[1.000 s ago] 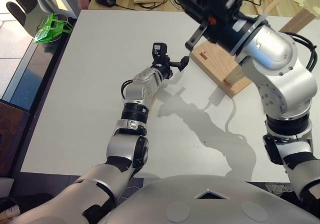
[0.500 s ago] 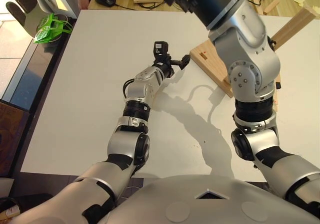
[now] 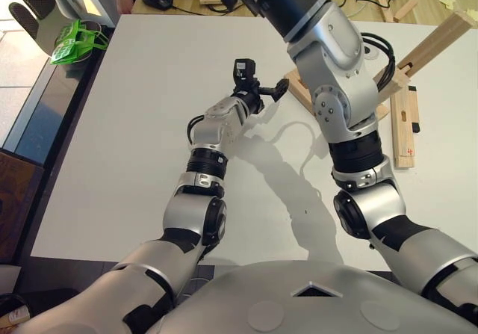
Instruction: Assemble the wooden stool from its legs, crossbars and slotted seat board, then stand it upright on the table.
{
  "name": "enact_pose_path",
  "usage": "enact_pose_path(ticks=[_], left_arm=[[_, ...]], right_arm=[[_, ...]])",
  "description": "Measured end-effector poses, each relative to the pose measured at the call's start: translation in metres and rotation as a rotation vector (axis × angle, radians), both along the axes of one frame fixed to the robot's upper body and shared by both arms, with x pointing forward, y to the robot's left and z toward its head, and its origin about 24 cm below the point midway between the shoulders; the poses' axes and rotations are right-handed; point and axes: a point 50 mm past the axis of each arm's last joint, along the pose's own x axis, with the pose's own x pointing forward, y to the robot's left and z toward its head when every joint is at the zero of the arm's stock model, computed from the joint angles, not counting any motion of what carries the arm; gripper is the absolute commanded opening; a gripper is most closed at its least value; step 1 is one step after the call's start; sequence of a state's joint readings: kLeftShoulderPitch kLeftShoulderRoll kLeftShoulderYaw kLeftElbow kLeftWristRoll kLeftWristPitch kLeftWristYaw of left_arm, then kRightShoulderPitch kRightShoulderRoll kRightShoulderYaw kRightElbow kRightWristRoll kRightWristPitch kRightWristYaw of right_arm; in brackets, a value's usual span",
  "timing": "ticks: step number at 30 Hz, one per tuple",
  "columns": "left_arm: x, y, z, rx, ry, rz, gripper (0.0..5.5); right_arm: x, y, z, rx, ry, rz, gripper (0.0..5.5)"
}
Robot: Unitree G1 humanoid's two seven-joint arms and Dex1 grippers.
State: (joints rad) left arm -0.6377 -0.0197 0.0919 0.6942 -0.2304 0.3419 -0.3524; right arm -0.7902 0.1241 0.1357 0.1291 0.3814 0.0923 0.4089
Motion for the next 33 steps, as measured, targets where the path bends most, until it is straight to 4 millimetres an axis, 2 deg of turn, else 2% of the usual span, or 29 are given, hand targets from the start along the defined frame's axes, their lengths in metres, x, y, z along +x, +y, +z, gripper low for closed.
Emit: enact_pose_path(ticks=[3,5,7,11,14,17,20,26,29,33], left_arm=[[0.0,0.0,0.0,0.0,0.001,0.004,5.25],[0.0,0.001,0.0,0.001,0.003,0.009,5.25],[0.0,0.001,-0.002,0.006,0.011,0.014,5.25],[0.0,-0.004,-0.004,0.002,0.02,0.006,5.25],[0.0,-0.005,-0.003,0.0,0.019,0.006,5.25],[0.0,-0.006,-0.003,-0.003,0.019,0.004,5.25],[0.0,-0.006,-0.003,-0.003,0.019,0.005,5.25],[0.001,-0.006,-0.002,-0.004,0.017,0.007,5.25],[0.001,-0.005,-0.002,-0.004,0.018,0.011,5.25],[0.001,-0.004,-0.003,-0.004,0.019,0.017,5.25]], right_arm=[[0.011,-0.011,-0.007,0.057,0.108,-0.053,0.01],[0.016,-0.013,-0.01,0.056,0.079,-0.109,0.01],[0.014,-0.004,-0.007,-0.035,-0.072,-0.167,0.01],[0.0,0.021,0.014,-0.143,-0.384,-0.111,0.01],[-0.001,0.023,0.009,-0.188,-0.446,-0.099,0.01],[0.008,0.018,0.007,-0.103,-0.296,-0.12,0.01],[0.028,-0.018,0.006,0.113,0.021,-0.256,0.01],[0.031,-0.068,0.001,0.368,0.437,-0.457,0.01],[0.026,-0.076,-0.014,0.378,0.589,-0.488,0.01],[0.018,-0.078,-0.02,0.351,0.646,-0.484,0.01]])
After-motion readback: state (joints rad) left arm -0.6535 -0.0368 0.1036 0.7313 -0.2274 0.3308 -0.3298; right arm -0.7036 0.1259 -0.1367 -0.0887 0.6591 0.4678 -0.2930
